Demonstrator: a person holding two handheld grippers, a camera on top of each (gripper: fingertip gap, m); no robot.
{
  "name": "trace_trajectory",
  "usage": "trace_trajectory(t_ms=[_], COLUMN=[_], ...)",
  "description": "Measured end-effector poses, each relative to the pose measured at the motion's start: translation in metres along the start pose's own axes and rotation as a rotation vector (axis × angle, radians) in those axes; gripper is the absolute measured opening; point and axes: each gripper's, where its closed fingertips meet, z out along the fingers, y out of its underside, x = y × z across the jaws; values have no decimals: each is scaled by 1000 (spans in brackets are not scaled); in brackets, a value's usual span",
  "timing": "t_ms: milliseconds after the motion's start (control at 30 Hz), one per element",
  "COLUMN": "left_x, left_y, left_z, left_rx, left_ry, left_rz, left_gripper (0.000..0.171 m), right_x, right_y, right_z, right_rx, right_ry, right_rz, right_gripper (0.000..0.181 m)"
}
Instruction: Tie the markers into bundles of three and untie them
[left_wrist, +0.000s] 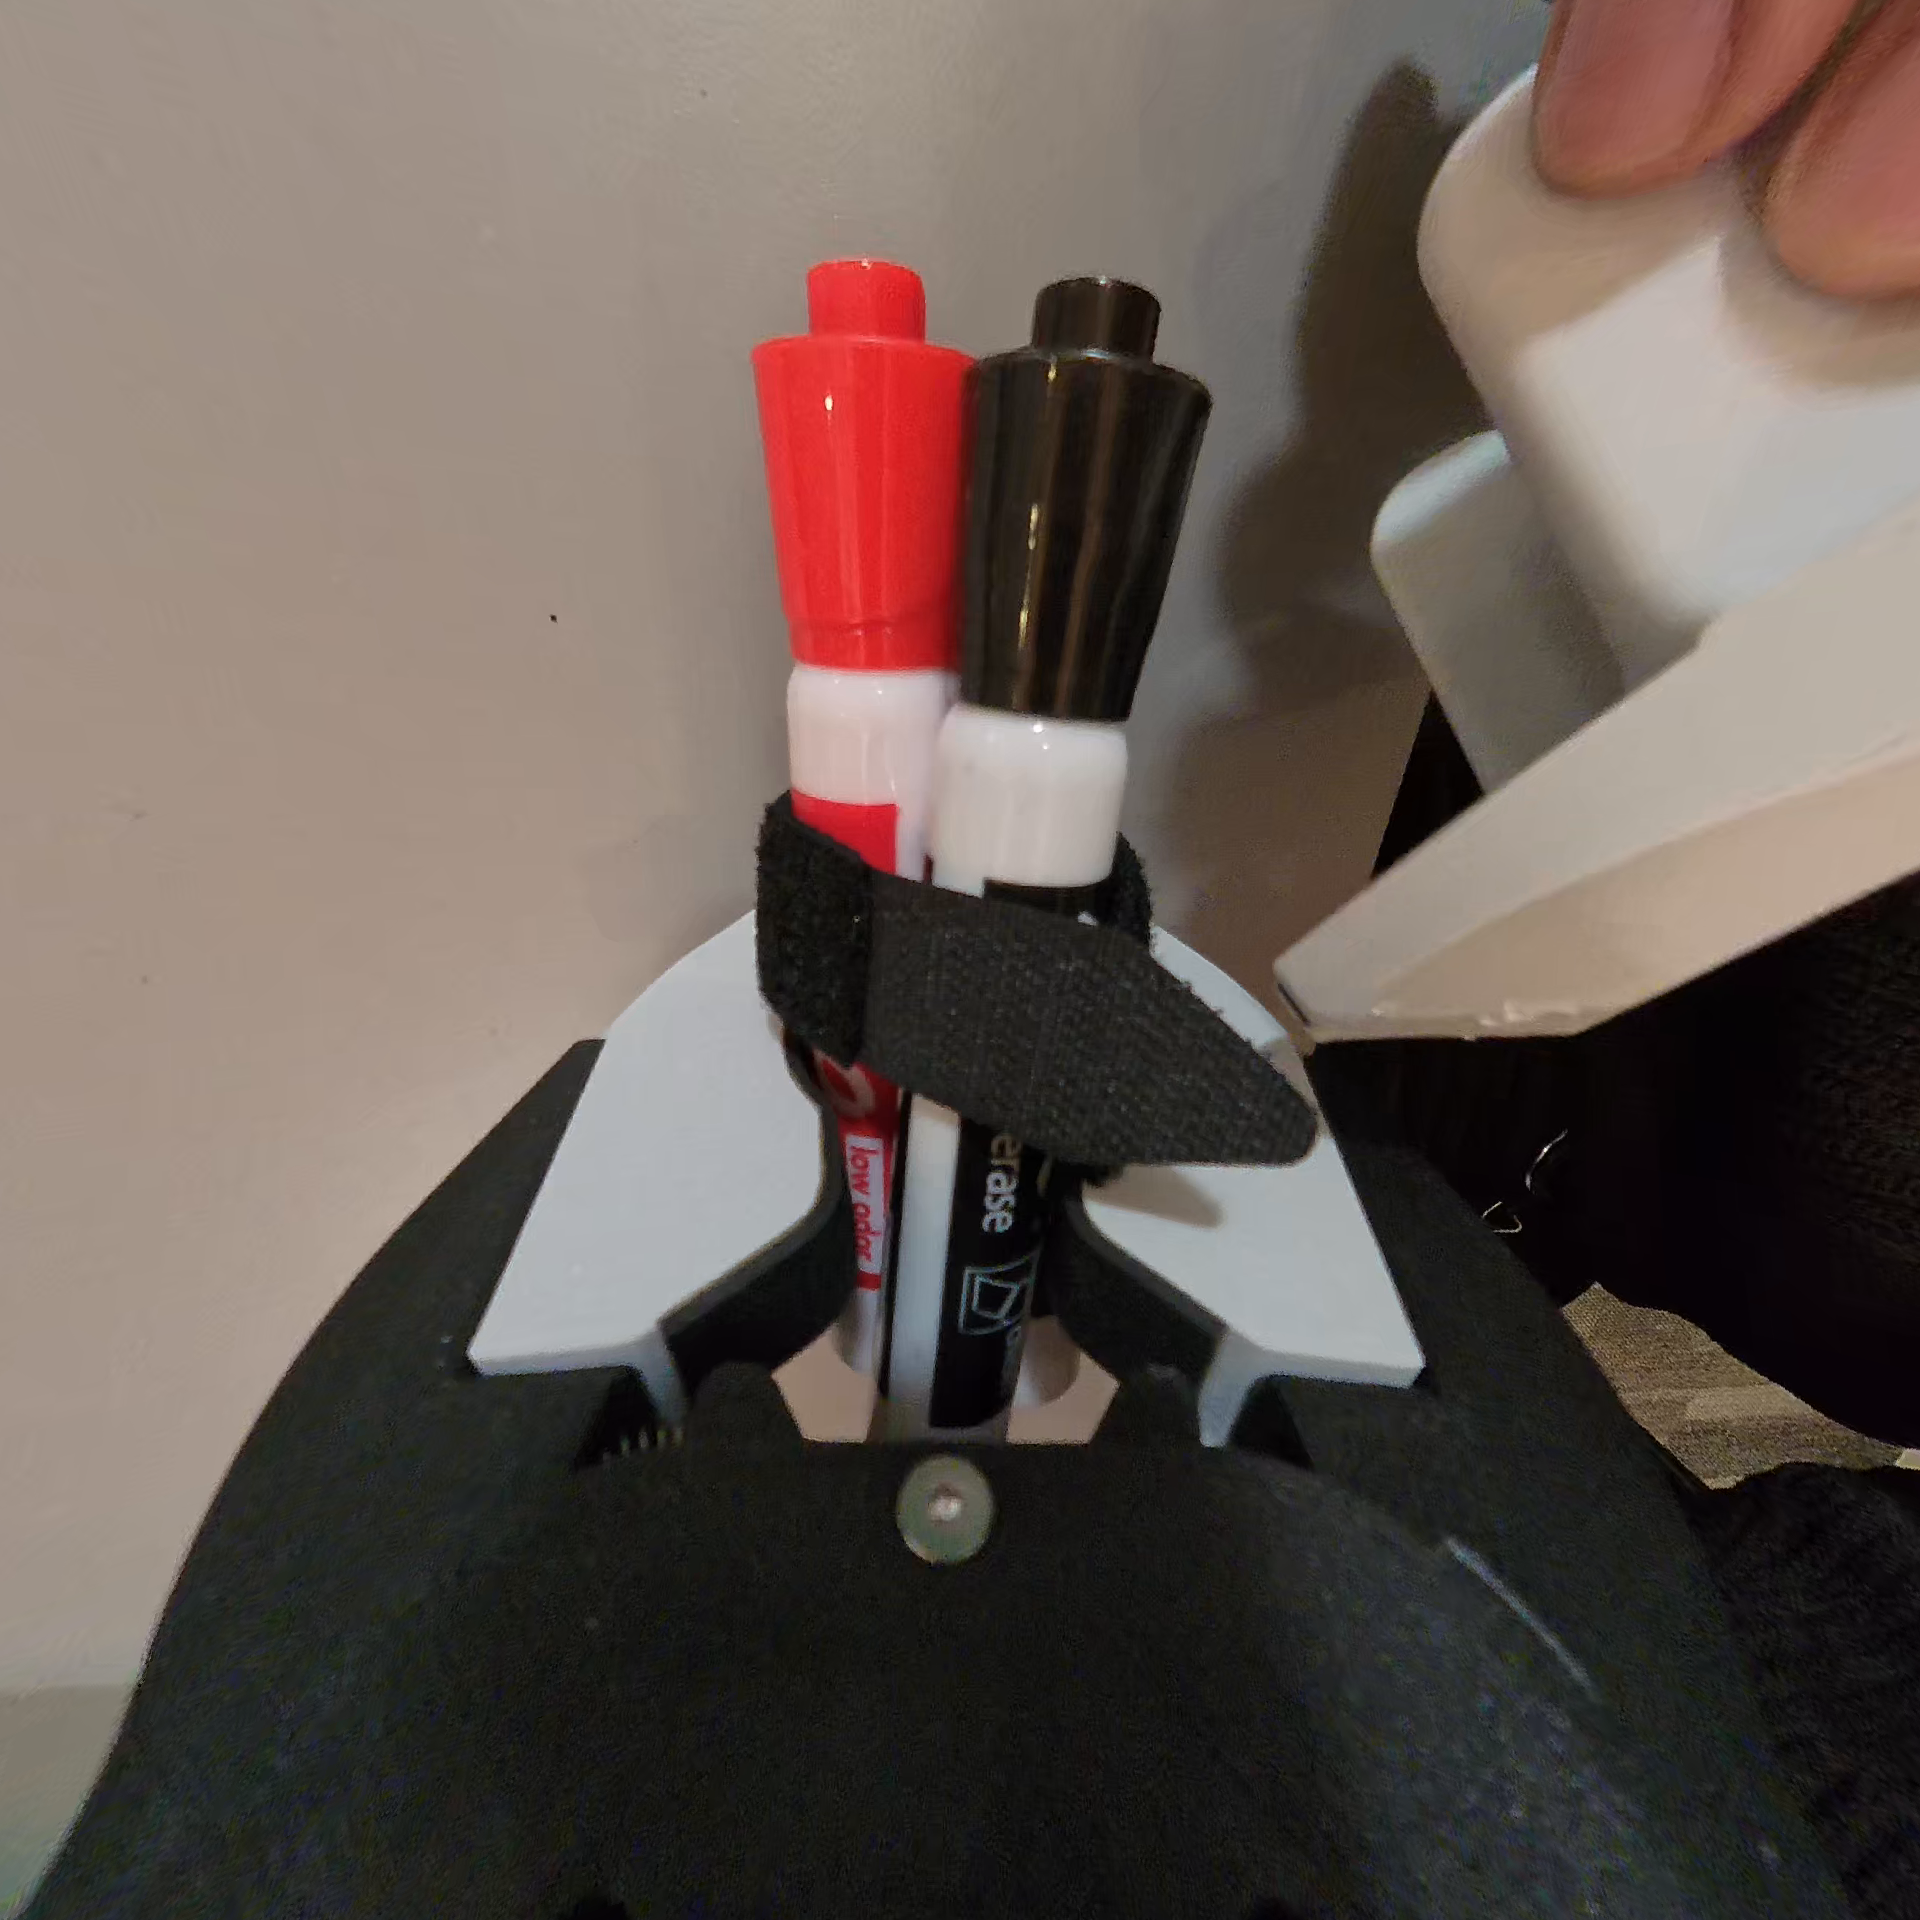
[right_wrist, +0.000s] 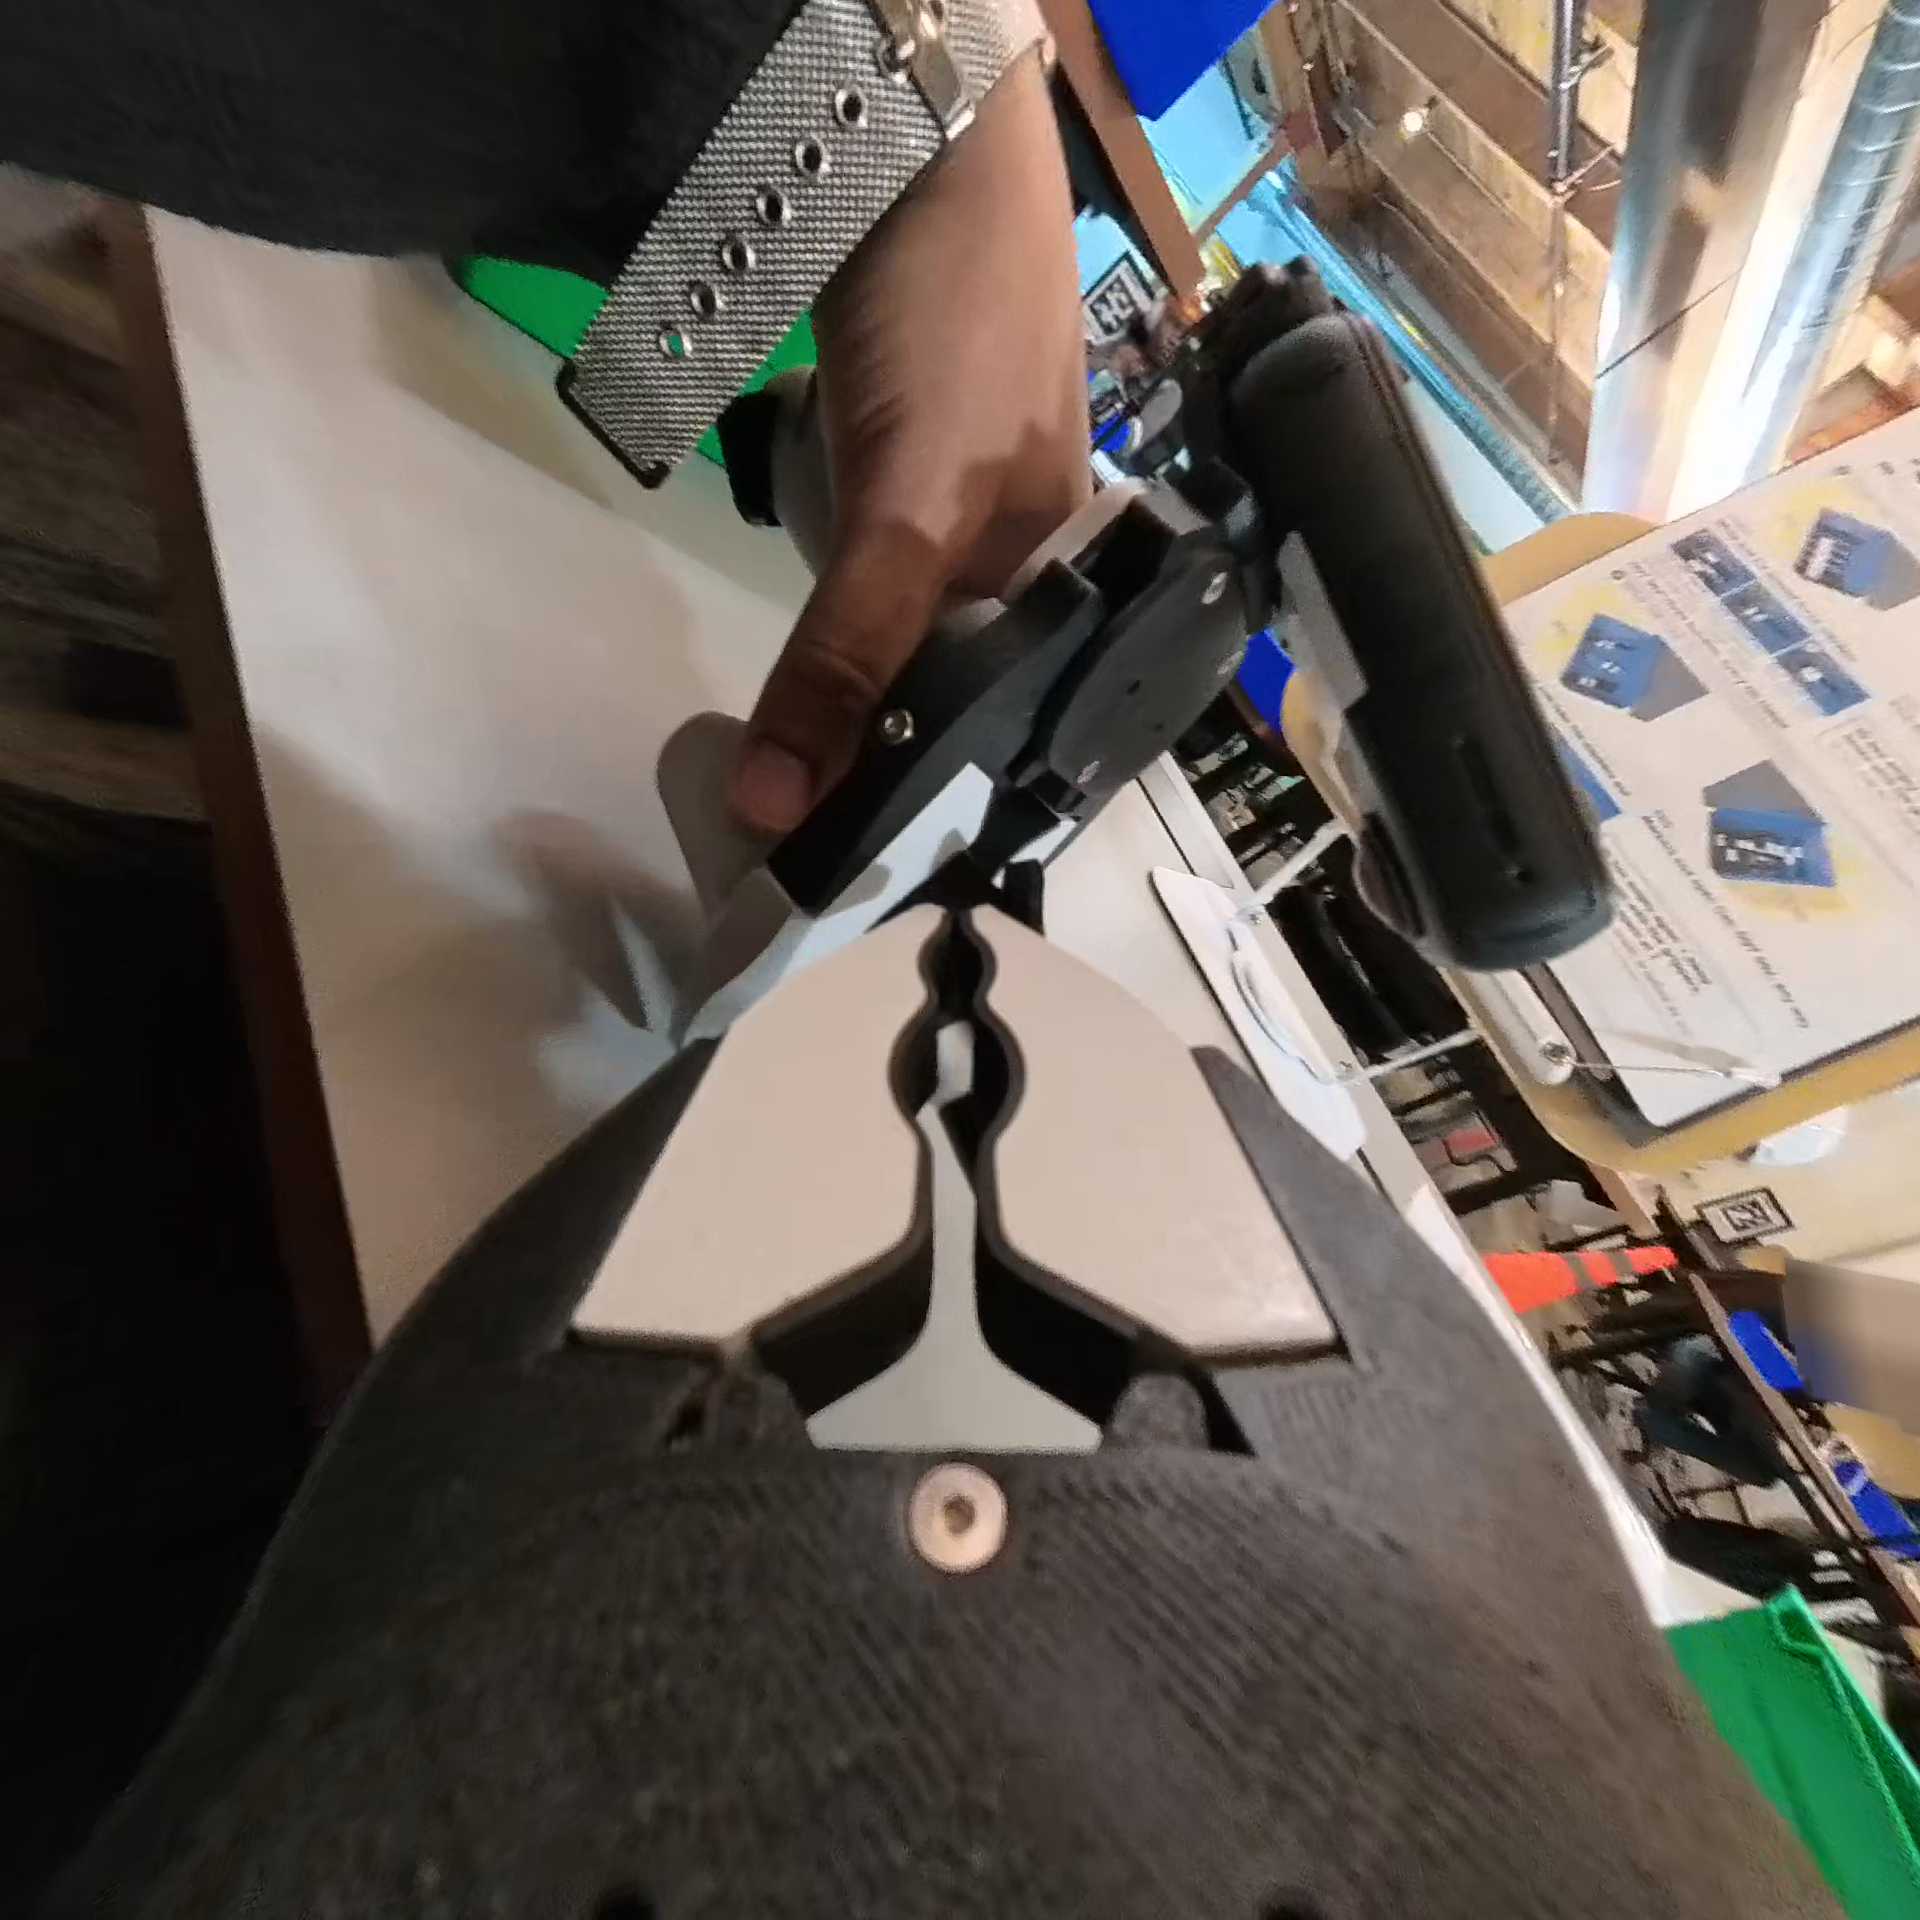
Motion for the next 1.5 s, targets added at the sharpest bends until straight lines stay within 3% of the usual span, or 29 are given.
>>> trace_trajectory(t_ms=[167, 300, 467, 867, 967, 1500], left_x=[0, 1, 1, 1, 1, 2], left_y=[0, 0, 0, 1, 1, 0], left_z=[0, 0, 0, 1, 1, 0], left_rx=[-3, -5, -10, -19, -16, 3], left_ry=[-2, -3, -7, -17, -14, 7], left_rz=[0, -2, -1, 9, 10, -2], left_gripper=[45, 45, 45, 45, 45, 45], right_x=[27, 28, 17, 16, 18, 19], right_y=[3, 5, 5, 6, 4, 6], right_z=[-3, 0, 3, 12, 13, 16], right_rx=[-4, -3, -5, -46, -44, -107], right_ry=[122, 87, -1, -122, -124, -46], right_rz=[53, 177, 128, 133, 153, 177], right_gripper=[5, 9, 26, 11, 2, 2])
